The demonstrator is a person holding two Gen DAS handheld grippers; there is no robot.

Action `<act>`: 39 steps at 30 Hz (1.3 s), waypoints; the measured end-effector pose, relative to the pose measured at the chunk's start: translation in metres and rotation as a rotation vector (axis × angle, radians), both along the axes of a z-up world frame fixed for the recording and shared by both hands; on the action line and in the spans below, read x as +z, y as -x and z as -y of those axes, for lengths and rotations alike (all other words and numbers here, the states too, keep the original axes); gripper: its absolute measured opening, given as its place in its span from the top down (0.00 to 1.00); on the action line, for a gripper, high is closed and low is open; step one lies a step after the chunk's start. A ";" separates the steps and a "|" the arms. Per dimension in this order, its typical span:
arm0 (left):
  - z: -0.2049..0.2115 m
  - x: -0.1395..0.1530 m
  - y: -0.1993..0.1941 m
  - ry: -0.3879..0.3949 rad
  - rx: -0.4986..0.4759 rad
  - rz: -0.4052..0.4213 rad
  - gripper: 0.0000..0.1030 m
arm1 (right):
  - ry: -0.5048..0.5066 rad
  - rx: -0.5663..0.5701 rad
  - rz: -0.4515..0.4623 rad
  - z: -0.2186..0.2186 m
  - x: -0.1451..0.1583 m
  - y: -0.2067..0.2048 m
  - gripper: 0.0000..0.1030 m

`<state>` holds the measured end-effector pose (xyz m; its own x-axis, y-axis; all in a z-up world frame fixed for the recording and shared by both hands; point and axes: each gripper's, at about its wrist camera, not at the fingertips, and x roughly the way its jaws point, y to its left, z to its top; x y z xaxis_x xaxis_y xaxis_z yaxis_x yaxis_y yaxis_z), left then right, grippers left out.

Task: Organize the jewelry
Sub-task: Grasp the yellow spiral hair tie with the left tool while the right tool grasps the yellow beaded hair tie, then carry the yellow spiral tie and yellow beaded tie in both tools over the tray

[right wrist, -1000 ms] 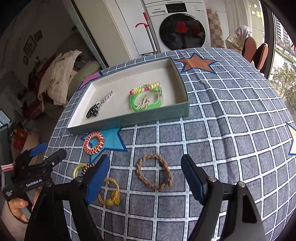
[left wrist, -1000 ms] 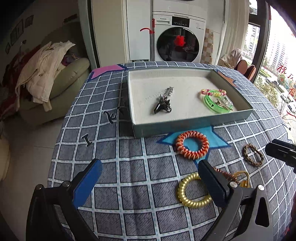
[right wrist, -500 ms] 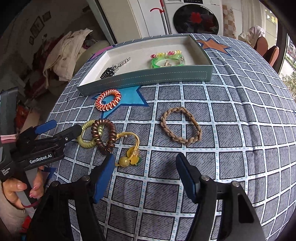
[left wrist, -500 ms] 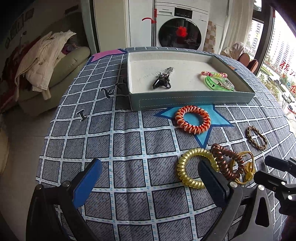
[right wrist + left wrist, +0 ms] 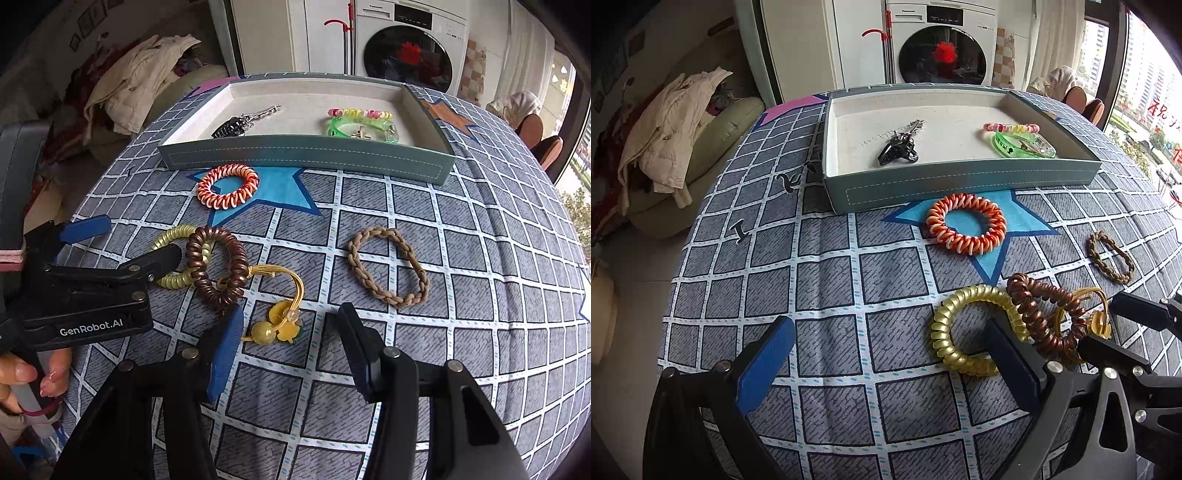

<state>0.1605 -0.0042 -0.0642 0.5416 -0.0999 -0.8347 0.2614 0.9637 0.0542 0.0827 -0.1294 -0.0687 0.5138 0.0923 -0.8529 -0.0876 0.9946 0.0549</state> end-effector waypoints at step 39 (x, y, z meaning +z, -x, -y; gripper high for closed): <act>0.000 0.020 0.024 0.096 -0.119 -0.001 0.72 | -0.058 -0.050 0.049 0.024 0.015 0.015 0.81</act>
<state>0.1366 -0.0047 -0.0441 0.5203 -0.2427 -0.8188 0.3736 0.9268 -0.0373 0.0681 -0.1534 -0.0539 0.5598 0.1136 -0.8208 -0.0417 0.9932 0.1091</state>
